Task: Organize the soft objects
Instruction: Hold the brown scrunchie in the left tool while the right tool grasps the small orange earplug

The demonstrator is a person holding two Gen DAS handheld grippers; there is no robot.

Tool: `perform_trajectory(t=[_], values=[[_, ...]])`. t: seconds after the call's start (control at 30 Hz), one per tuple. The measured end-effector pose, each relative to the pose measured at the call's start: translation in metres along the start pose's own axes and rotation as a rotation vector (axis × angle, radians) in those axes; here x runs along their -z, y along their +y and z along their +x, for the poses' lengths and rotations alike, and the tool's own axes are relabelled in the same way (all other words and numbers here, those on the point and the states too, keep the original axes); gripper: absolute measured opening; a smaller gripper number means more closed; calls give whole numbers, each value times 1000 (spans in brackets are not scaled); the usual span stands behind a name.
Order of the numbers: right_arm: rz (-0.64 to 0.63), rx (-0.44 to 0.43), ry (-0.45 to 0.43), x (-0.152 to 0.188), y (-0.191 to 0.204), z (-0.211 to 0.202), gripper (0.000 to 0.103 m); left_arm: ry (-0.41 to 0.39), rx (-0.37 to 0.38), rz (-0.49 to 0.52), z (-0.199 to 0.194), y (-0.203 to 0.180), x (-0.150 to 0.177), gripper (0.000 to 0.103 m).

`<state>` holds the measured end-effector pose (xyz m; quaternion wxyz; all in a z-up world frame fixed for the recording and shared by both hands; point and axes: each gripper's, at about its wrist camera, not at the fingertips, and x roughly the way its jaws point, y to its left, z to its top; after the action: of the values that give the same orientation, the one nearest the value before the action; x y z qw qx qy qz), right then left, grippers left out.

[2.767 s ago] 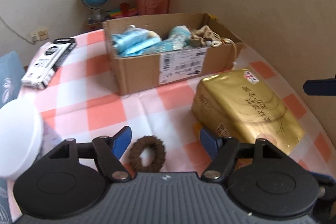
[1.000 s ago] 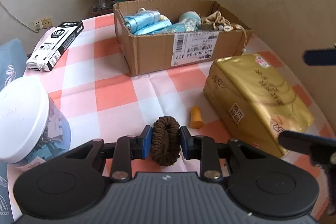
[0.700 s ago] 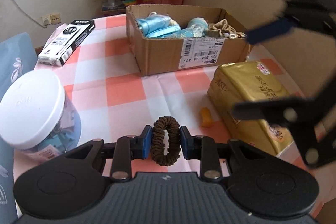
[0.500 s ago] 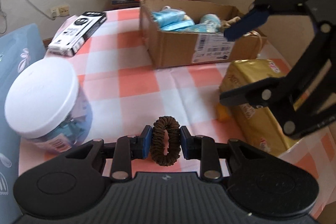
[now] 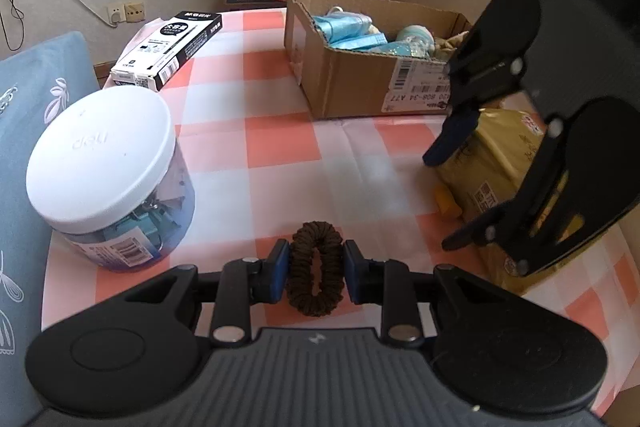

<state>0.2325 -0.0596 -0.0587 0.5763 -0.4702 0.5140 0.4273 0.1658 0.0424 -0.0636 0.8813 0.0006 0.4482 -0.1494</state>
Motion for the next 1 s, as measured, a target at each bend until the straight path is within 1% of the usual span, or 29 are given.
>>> perform_trajectory(t=[0.1, 0.27, 0.37, 0.43, 0.5, 0.53, 0.6, 0.63, 0.67, 0.87, 1.0], values=[[-21, -26, 46, -5, -2, 13, 60, -5, -2, -3, 1, 1, -2, 27], [-65, -79, 112, -16, -4, 18, 57, -8, -3, -12, 1, 2, -1, 27], [-103, -71, 161, -19, -4, 22, 57, -10, -4, -19, 1, 4, -1, 27], [-98, -70, 177, -18, -6, 23, 57, -11, -1, -21, 1, 4, -1, 27], [-87, -80, 179, -18, -9, 24, 55, -10, 2, -22, 2, 5, -1, 27], [-84, -80, 179, -20, -10, 24, 52, -10, 5, -21, 2, 5, -1, 27], [-71, -79, 178, -24, -14, 25, 43, -12, 8, -19, 2, 4, -1, 27], [-61, -85, 178, -26, -18, 25, 34, -13, 11, -17, 2, 4, 0, 27], [-54, -85, 178, -27, -19, 25, 31, -13, 14, -16, 2, 4, 0, 27], [-45, -43, 161, -27, -20, 23, 30, -15, 22, -7, 2, 2, -1, 27], [-12, -10, 127, -20, -9, 9, 30, -12, 20, -5, 3, 4, -1, 27]])
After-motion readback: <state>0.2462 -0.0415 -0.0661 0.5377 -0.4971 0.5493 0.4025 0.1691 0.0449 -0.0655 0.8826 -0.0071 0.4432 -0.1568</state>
